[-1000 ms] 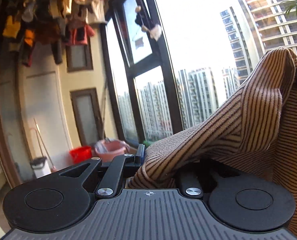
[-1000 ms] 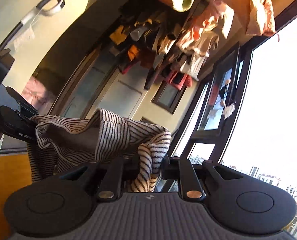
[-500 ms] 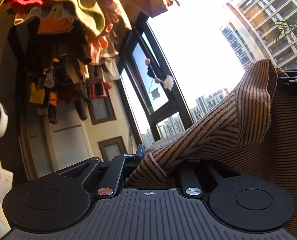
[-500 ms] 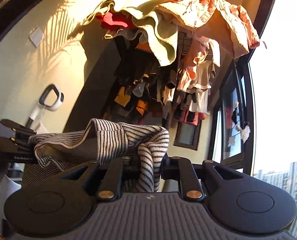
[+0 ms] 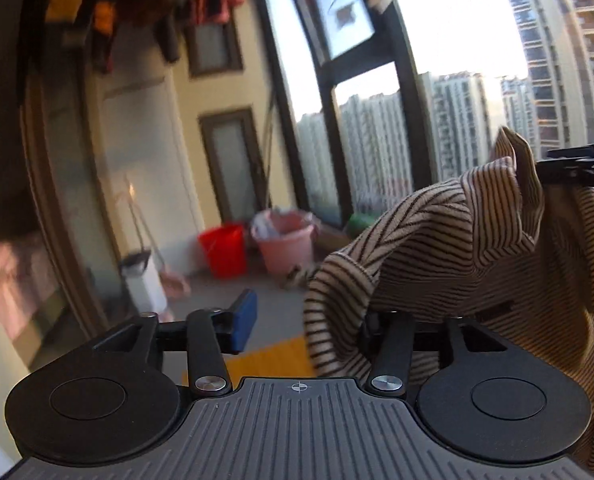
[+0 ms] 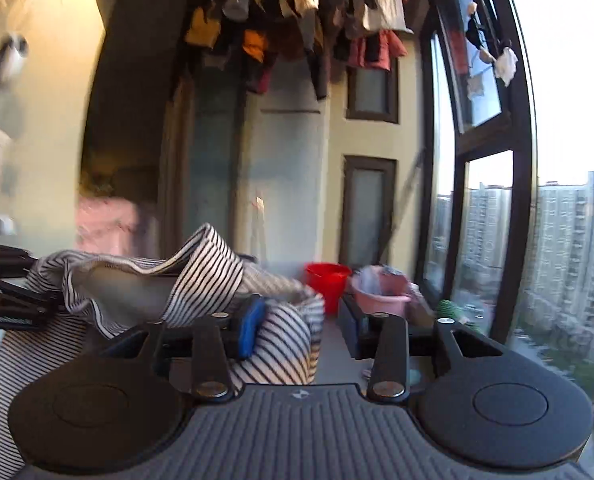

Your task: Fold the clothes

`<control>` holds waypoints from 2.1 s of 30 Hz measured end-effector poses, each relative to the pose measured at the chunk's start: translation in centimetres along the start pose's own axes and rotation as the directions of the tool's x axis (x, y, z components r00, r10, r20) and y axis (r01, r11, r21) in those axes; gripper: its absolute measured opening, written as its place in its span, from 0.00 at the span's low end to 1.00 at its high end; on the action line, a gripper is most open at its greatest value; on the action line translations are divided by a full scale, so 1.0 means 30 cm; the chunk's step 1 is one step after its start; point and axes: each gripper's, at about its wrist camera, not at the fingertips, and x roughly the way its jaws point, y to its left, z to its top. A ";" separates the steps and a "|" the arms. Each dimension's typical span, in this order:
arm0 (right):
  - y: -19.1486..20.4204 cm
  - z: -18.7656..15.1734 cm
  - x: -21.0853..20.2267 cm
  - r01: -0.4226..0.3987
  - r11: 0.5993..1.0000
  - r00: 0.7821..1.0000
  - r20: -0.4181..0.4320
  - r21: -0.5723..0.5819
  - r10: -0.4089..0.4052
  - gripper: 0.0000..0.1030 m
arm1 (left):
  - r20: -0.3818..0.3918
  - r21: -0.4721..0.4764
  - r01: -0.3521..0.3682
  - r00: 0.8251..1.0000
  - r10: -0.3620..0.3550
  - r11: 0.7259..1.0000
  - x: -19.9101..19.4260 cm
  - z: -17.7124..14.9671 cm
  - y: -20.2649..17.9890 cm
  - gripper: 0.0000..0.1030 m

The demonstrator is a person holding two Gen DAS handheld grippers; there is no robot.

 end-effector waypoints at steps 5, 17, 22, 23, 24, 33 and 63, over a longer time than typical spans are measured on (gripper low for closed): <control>-0.017 -0.124 0.194 0.107 0.994 0.986 -0.123 -0.027 -0.110 0.49 | -0.187 -0.191 0.043 0.979 -0.079 0.981 0.192 -0.132 0.105 0.66; 0.193 -0.391 0.182 -0.384 0.898 0.789 -0.429 0.214 0.440 0.55 | -0.307 -0.208 0.267 0.896 -0.322 0.941 0.135 -0.301 -0.005 0.84; 0.170 -0.481 0.192 -0.355 0.925 0.760 -0.535 0.133 0.368 0.54 | -0.357 -0.170 0.286 0.874 -0.330 0.943 0.057 -0.373 -0.069 0.84; 0.152 -0.481 0.191 -0.344 0.931 0.767 -0.534 0.123 0.355 0.54 | -0.367 -0.162 0.290 0.869 -0.331 0.943 0.041 -0.387 -0.082 0.84; 0.145 -0.481 0.187 -0.320 0.942 0.782 -0.534 0.098 0.321 0.54 | -0.376 -0.147 0.293 0.867 -0.328 0.945 0.014 -0.399 -0.099 0.84; 0.242 -0.446 0.104 -0.406 0.913 0.769 -0.556 -0.045 0.315 0.54 | -0.303 -0.059 0.352 0.885 -0.353 0.934 -0.141 -0.326 -0.141 0.86; -0.085 -0.273 0.459 0.143 0.975 0.948 -0.259 -0.170 -0.184 0.05 | -0.184 -0.004 -0.101 0.978 0.099 0.995 0.353 -0.188 0.066 0.24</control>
